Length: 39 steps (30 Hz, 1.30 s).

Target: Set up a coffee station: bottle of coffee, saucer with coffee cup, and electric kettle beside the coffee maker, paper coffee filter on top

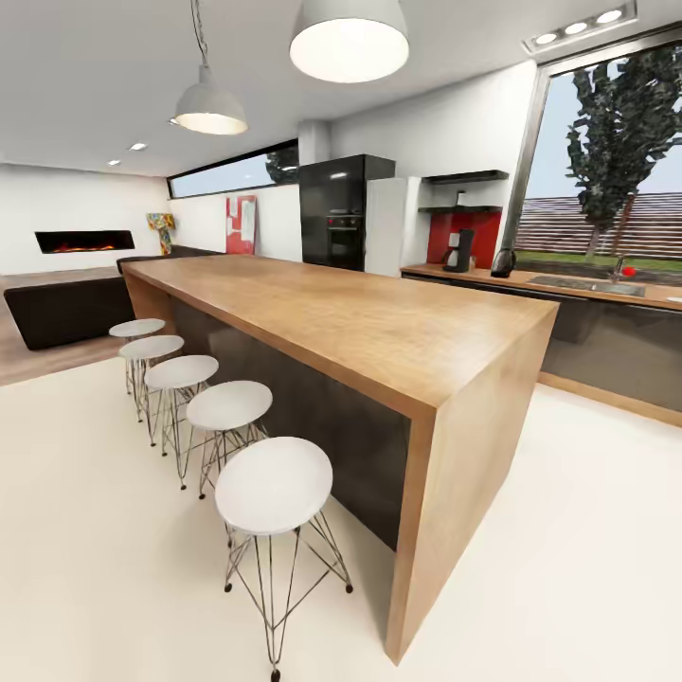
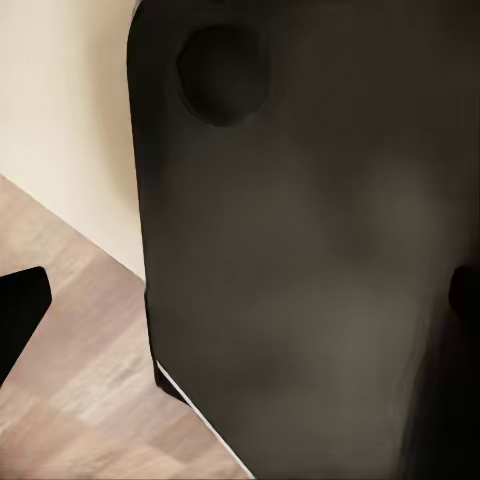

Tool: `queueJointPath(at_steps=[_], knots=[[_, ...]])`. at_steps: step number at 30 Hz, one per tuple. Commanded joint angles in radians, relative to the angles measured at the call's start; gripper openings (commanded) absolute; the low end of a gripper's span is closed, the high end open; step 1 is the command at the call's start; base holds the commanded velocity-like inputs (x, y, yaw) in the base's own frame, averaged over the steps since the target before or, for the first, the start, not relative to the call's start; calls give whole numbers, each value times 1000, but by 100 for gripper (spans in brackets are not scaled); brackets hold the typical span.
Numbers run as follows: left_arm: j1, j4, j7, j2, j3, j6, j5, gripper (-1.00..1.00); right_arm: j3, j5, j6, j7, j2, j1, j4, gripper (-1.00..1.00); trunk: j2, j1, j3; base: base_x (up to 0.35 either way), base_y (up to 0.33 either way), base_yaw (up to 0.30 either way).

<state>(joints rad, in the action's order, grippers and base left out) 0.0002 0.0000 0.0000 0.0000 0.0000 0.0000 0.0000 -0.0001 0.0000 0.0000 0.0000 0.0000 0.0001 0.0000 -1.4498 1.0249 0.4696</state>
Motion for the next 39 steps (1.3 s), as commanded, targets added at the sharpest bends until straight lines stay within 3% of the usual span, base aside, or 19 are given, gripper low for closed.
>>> queueJointPath(at_steps=[1,5,12,22,39], knots=[[6,5,-6,-6,2,-6,3,100,-1,-2,-6,5,6,-6,-6,100,0,0,0,0,0,0],[10,1,-7,-5,1,-28,1,100,-1,0,-9,5,28,-14,-29,100,0,0,0,0,0,0],[8,-1,-6,1,-11,-7,-10,100,-4,0,-21,3,68,-15,-49,100,0,0,0,0,0,0],[8,-2,-5,-1,-10,-6,-9,100,-4,0,-22,3,71,-15,-49,100,0,0,0,-59,0,0],[8,-2,-5,-3,2,-6,2,100,-6,0,-23,3,67,-15,-82,100,0,0,0,-297,0,-45]])
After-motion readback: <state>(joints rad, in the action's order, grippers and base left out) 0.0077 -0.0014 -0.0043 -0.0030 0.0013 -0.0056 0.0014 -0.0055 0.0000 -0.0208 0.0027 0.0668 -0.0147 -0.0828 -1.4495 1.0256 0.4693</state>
